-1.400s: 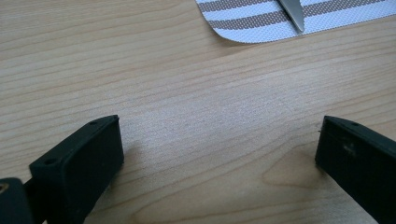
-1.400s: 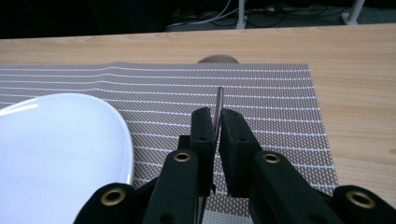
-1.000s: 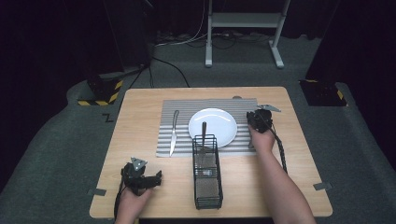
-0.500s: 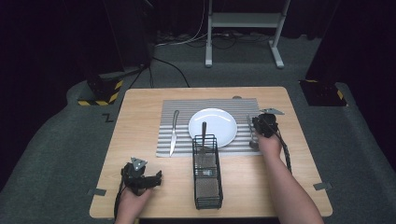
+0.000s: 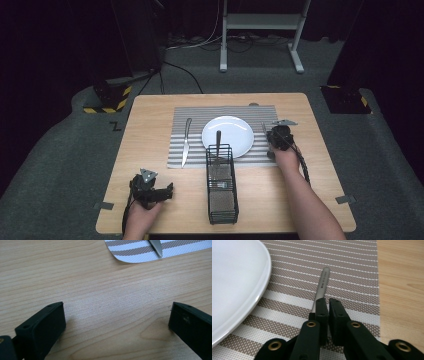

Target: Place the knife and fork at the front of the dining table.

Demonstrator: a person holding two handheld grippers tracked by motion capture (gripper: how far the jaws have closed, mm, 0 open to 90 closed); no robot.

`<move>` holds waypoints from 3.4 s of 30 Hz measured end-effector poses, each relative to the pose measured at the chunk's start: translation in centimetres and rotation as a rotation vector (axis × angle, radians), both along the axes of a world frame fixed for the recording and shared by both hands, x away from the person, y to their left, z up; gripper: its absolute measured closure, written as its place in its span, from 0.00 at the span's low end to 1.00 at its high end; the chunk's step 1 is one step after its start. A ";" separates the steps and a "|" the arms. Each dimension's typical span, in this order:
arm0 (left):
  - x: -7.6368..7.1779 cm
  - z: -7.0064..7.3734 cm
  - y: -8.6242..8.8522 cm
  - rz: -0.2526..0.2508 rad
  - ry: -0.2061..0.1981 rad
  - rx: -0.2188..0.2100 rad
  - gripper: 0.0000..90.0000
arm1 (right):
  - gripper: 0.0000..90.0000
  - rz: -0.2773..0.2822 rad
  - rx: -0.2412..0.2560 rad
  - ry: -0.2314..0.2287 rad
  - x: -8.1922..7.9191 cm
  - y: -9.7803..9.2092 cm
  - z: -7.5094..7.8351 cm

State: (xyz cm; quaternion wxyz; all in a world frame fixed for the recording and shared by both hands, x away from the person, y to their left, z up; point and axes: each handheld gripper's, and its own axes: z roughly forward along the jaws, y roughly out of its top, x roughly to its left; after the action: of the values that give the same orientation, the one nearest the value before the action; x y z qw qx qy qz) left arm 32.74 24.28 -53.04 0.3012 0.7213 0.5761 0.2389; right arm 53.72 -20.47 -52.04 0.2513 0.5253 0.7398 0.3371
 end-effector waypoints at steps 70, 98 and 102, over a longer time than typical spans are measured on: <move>0.0 0.0 0.0 0.001 -0.001 0.003 0.01 | 0.45 0.237 0.318 -0.564 -18.1 6.9 9.8; 0.0 0.0 0.0 -0.007 0.001 0.000 0.00 | 0.87 0.396 0.237 -0.449 -14.6 14.9 11.0; 0.0 0.0 0.0 -0.006 0.001 -0.001 0.01 | 0.93 0.411 0.268 -0.444 -14.6 14.6 10.9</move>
State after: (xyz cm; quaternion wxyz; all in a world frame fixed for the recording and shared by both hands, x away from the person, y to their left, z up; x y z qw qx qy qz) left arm 32.76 24.28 -53.06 0.3019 0.7232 0.5740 0.2373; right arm 39.07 -5.89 -41.09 0.2618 0.3070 0.7065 0.5814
